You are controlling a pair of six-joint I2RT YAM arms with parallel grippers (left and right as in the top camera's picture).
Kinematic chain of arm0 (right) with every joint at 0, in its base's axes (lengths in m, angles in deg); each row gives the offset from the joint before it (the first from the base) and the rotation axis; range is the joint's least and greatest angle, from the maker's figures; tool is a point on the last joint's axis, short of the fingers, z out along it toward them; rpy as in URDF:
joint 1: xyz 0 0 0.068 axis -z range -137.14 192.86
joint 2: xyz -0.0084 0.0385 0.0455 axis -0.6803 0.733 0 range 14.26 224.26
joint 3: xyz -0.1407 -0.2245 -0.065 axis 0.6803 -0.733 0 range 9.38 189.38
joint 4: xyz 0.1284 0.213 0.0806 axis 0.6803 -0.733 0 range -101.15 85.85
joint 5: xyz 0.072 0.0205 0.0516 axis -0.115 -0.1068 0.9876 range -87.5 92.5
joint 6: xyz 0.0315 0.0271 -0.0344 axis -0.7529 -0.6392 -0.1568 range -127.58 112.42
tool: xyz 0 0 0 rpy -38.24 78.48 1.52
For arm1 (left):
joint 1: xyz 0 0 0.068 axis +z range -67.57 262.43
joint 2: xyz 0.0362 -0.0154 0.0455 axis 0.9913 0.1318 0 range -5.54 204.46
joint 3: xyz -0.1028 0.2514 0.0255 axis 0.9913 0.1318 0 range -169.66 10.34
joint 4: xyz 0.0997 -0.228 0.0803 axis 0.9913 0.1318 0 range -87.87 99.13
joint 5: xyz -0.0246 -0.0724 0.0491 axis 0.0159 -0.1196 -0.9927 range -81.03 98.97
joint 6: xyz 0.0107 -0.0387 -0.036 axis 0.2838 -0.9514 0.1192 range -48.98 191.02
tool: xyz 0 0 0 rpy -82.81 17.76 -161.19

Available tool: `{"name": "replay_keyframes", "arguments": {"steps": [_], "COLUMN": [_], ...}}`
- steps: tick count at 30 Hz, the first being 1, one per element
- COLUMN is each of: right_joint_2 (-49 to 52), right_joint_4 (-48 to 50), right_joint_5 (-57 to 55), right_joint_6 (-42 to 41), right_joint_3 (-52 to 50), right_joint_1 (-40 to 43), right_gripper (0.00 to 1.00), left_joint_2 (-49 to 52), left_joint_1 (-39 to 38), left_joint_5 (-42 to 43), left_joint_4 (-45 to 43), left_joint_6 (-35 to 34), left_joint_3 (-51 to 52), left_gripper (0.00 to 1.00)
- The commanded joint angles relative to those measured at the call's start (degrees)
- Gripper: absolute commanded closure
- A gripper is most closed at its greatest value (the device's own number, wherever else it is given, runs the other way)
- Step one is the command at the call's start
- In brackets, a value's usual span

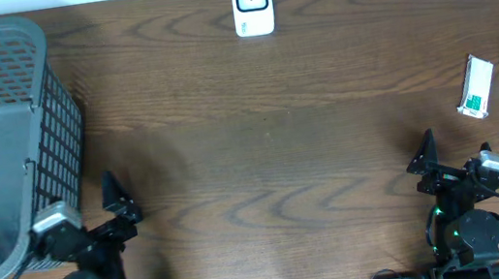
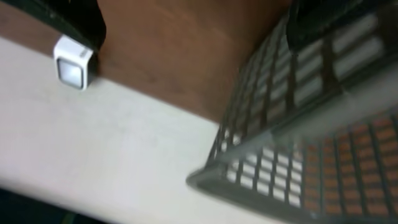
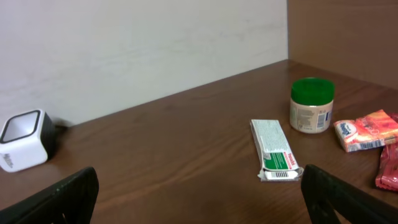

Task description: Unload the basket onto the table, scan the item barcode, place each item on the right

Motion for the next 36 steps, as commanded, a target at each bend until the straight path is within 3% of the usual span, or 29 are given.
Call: {"name": "replay_keyframes", "arguments": {"steps": [1, 9, 17, 36], "right_joint_2": [-0.4, -0.4, -0.4, -0.4], "right_joint_4": [-0.3, -0.3, -0.3, -0.3], "right_joint_5": [-0.7, -0.7, -0.7, -0.7], "right_joint_6": [0.5, 0.5, 0.5, 0.5], "right_joint_3": [-0.1, -0.1, -0.1, -0.1], "right_joint_1": [0.4, 0.4, 0.4, 0.4], "right_gripper": [0.01, 0.01, 0.01, 0.01], "left_joint_2": [-1.2, -4.3, -7.5, -7.5], "left_joint_1": [0.3, 0.9, 1.5, -0.9], "left_joint_5": [0.6, 0.5, 0.6, 0.8], "left_joint_4": [-3.4, -9.4, -9.2, -9.5], "left_joint_6": [-0.2, 3.0, 3.0, 3.6], "left_joint_3": [5.0, 15.3, 20.5, 20.6], "left_gripper": [0.07, 0.07, 0.07, 0.07]}}
